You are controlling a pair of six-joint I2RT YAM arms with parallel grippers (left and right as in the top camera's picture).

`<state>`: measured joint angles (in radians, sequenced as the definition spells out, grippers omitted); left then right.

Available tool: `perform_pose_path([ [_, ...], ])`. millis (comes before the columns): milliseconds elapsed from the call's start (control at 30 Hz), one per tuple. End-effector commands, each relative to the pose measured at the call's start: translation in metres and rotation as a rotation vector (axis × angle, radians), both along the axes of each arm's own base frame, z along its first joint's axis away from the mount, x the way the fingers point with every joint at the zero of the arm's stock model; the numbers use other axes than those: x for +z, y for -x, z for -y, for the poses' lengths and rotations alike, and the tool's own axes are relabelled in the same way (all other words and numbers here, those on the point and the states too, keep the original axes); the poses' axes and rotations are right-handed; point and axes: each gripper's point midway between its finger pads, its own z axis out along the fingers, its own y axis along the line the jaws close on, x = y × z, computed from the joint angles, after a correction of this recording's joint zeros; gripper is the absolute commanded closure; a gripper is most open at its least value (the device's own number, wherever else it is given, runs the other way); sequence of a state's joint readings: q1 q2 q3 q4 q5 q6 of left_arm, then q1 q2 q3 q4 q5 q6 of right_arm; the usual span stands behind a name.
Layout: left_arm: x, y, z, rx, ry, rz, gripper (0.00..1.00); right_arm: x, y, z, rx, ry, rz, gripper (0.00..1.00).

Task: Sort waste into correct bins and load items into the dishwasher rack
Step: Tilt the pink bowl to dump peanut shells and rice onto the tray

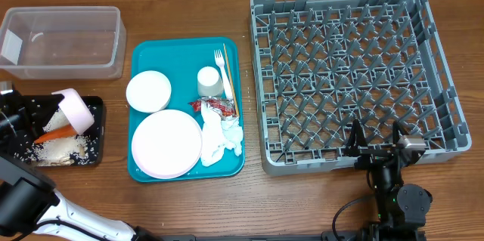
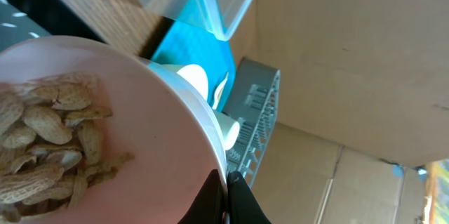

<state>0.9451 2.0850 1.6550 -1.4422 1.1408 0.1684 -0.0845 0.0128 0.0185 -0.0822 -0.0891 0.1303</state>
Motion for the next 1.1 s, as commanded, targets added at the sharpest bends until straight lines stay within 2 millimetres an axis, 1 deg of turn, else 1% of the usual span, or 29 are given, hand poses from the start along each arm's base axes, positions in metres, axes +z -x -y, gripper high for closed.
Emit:
perform_pose_path([
  [0,0.023,-0.008,-0.001,0.032,0.041,0.124,0.96,-0.002,0.0,0.002,-0.01,0.004,0.002,0.0],
  [100,0.027,-0.009,-0.003,0.044,0.052,0.147,0.96,-0.002,0.0,0.002,-0.01,0.004,0.002,0.0],
  [267,0.017,-0.003,-0.007,0.042,0.028,0.091,0.96,-0.002,0.0,0.002,-0.01,0.004,0.002,0.0],
  [367,0.016,0.0,-0.011,0.066,0.049,0.064,0.96,-0.002,0.0,0.002,-0.01,0.004,0.002,0.0],
  [500,0.021,0.004,-0.019,0.102,0.074,0.086,0.96,-0.002,0.0,0.002,-0.01,0.004,0.002,0.0],
  [667,0.022,0.008,-0.023,0.118,0.079,0.084,0.96,-0.002,0.0,0.002,-0.01,0.004,0.002,0.0],
  [767,0.039,0.004,-0.026,0.145,0.119,0.178,0.96,-0.002,0.0,0.002,-0.01,0.004,0.002,0.0],
  [1067,0.041,0.003,-0.027,0.159,0.149,0.176,0.96,-0.002,0.0,0.002,-0.01,0.004,0.002,0.0],
])
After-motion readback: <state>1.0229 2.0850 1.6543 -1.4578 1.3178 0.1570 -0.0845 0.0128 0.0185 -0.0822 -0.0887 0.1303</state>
